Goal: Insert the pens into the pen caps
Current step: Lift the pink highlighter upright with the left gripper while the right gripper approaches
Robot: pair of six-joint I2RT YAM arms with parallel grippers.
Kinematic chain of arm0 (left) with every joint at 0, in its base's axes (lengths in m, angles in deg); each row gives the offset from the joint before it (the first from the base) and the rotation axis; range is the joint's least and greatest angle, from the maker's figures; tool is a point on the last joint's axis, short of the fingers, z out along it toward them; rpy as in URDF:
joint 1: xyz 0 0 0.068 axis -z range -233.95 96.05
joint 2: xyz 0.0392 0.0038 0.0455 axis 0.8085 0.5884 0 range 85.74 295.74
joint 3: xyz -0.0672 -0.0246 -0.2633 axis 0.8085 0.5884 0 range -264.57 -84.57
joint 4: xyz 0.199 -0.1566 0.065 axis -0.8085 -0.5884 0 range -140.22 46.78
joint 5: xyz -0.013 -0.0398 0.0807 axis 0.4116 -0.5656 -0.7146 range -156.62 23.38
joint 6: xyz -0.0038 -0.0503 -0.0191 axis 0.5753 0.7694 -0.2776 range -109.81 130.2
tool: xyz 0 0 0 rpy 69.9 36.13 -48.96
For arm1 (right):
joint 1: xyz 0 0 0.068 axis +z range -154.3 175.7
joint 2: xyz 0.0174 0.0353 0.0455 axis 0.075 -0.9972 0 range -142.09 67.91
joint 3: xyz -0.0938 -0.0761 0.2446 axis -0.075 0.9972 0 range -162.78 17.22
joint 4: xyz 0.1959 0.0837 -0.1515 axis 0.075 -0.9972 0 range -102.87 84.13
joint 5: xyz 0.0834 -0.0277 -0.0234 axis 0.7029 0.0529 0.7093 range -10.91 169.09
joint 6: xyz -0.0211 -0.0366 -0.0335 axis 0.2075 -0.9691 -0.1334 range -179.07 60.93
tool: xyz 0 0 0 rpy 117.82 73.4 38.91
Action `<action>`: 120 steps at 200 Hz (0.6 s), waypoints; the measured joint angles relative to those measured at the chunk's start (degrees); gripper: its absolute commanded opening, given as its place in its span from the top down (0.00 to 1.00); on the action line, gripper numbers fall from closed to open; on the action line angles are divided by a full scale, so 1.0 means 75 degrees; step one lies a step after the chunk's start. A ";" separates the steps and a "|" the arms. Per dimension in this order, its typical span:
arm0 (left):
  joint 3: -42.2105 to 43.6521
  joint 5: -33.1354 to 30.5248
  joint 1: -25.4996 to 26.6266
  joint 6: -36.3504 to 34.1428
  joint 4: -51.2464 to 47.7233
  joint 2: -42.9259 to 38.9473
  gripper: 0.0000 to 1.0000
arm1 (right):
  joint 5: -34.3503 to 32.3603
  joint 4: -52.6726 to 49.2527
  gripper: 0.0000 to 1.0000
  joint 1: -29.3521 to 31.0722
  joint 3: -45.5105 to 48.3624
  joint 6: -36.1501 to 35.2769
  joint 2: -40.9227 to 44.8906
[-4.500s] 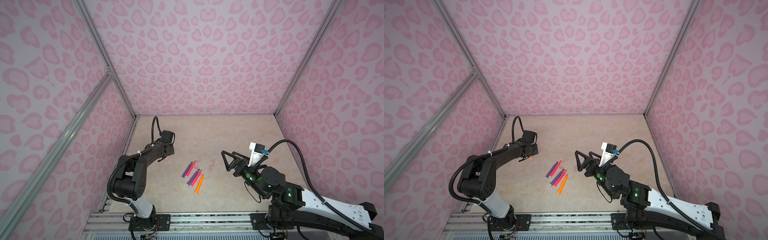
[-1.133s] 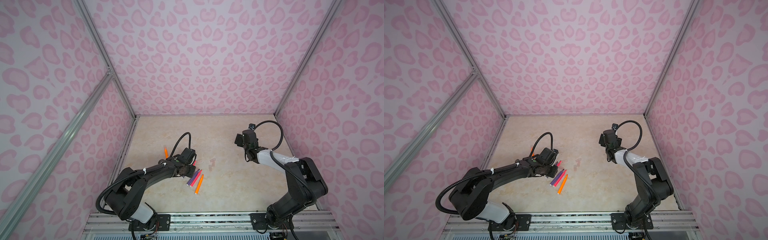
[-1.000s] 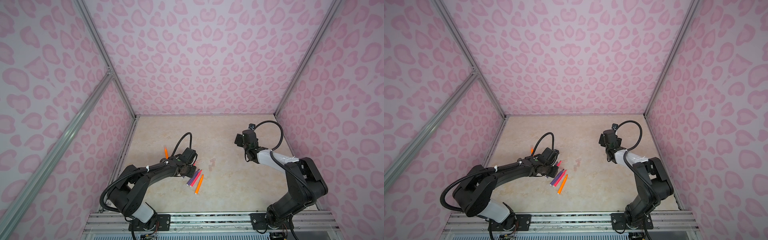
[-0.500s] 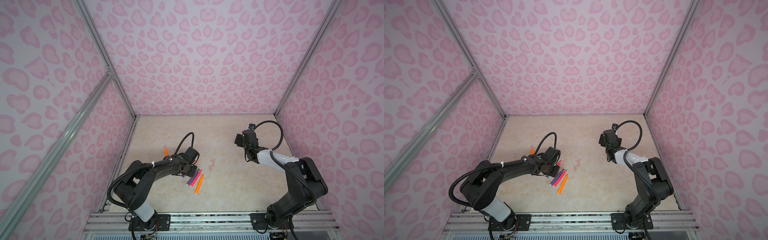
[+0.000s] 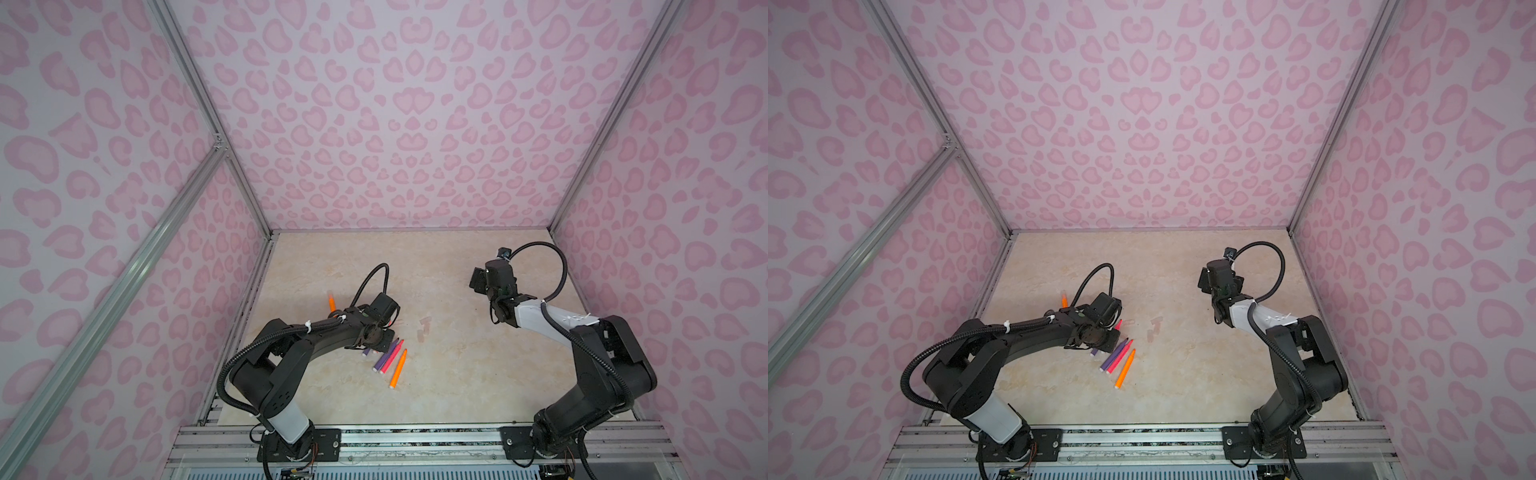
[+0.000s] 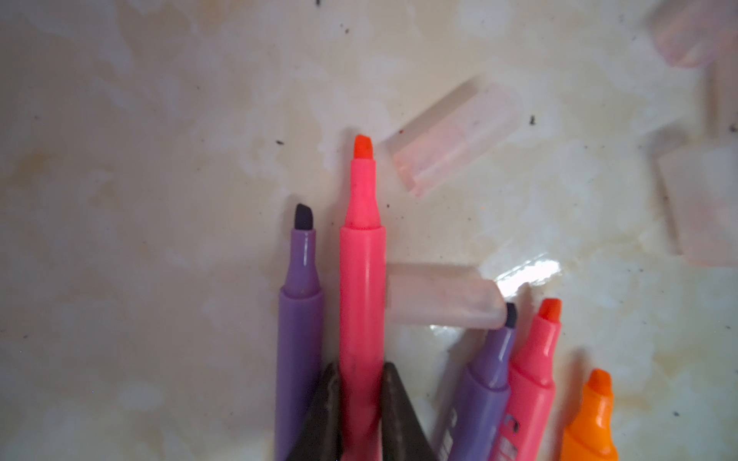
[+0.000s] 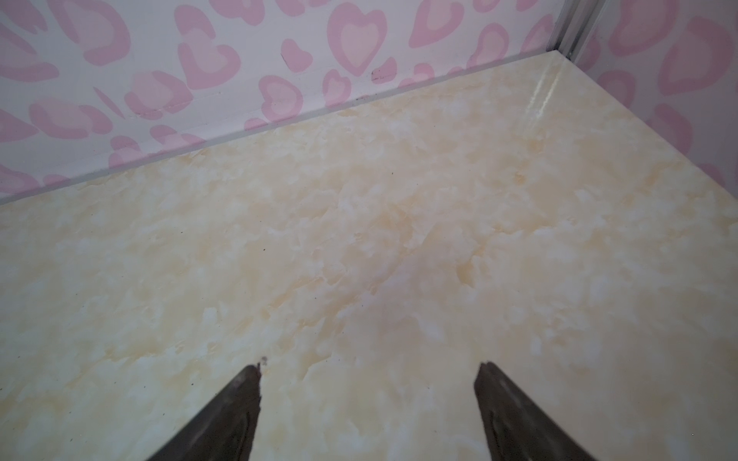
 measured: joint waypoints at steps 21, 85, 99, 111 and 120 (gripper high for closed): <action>0.0035 -0.0058 0.0003 0.0009 -0.0090 -0.0271 0.97 | 0.0254 -0.0003 0.15 0.0000 0.0131 0.0157 0.0379; -0.1052 -0.0271 0.0003 0.0259 -0.0105 -0.2515 0.97 | 0.1859 0.0831 0.15 0.1046 0.1294 0.1367 0.2203; -0.1070 -0.0242 0.0003 0.0286 0.0356 -0.2949 0.97 | 0.2095 0.1107 0.17 0.1547 0.1434 0.1606 0.2550; -0.0694 -0.0175 0.0003 0.0265 0.1052 -0.3287 0.97 | 0.2250 0.1349 0.18 0.1993 0.1574 0.1795 0.2865; -0.0143 -0.0143 0.0006 0.0134 0.1719 -0.3538 0.97 | 0.2296 0.1475 0.19 0.2247 0.1661 0.1897 0.3060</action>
